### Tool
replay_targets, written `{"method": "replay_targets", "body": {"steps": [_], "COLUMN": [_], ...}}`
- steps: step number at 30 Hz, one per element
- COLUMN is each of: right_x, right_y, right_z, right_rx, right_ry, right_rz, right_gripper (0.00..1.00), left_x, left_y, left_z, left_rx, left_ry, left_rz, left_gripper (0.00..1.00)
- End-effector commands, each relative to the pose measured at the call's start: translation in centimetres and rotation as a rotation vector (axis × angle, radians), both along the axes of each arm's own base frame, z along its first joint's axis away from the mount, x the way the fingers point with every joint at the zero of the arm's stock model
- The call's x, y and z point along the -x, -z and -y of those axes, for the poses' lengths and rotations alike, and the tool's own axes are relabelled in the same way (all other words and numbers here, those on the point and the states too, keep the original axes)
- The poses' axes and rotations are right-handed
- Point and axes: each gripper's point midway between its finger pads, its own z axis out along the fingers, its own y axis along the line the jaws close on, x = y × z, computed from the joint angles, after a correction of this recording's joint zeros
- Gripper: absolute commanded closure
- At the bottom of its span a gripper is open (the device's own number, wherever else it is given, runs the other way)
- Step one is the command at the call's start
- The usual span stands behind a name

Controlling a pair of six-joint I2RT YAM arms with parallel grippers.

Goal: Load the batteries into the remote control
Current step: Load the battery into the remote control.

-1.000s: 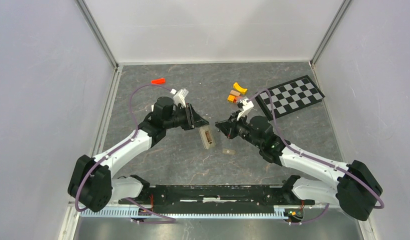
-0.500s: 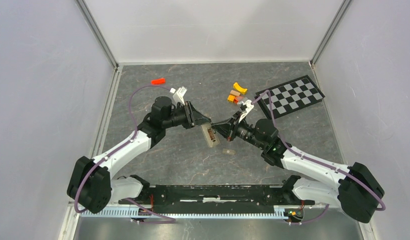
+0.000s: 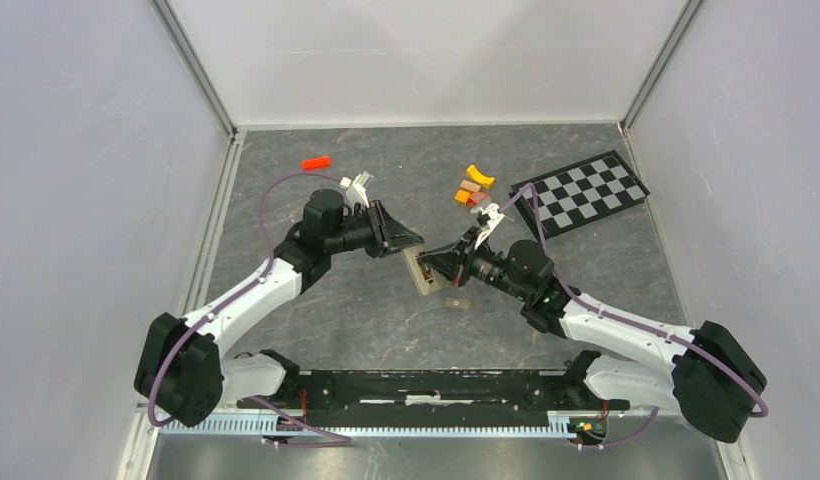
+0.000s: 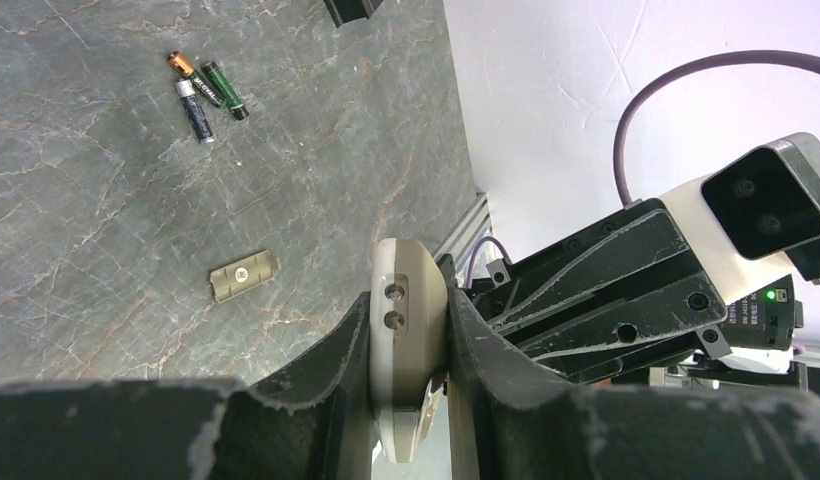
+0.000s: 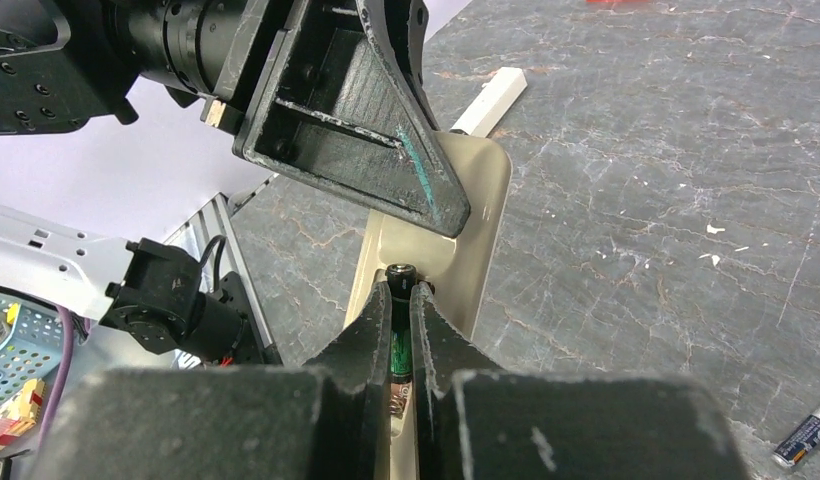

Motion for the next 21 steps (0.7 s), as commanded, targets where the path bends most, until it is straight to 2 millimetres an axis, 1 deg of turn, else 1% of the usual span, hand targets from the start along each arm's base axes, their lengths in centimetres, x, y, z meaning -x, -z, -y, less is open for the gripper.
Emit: {"method": "replay_targets", "body": {"steps": [1,5,10,14,17,21], "right_x": [-0.06,0.08,0.20,0.67,0.87,0.80], "right_y": [-0.44,0.07,0.40,0.13,-0.10,-0.44], "right_z": [-0.30,-0.35,0.23,0.20,0.23,0.29], "right_rx": [-0.005,0.007,0.008,0.006,0.009,0.013], "right_ry": [-0.009,-0.019,-0.002,-0.026,-0.038,-0.035], "right_rz": [0.043,0.038,0.051,0.071,0.093,0.098], "right_gripper": [0.96,0.94,0.88,0.81,0.75,0.70], "left_x": [0.28,0.27,-0.05,-0.20,-0.38,-0.64], "left_y": [-2.16,-2.20,-2.60,-2.82,-2.42,-1.92], "left_z": [0.57,0.59,0.56,0.53,0.48,0.42], "left_rx": [0.050,0.052,0.062,0.059,0.051,0.036], "left_ry": [0.030,0.025,0.007,-0.002,-0.007,-0.007], "left_rz": [-0.022,-0.032,-0.040,-0.041,-0.050,-0.052], "left_gripper": [0.98,0.98,0.98,0.98,0.98,0.98]}}
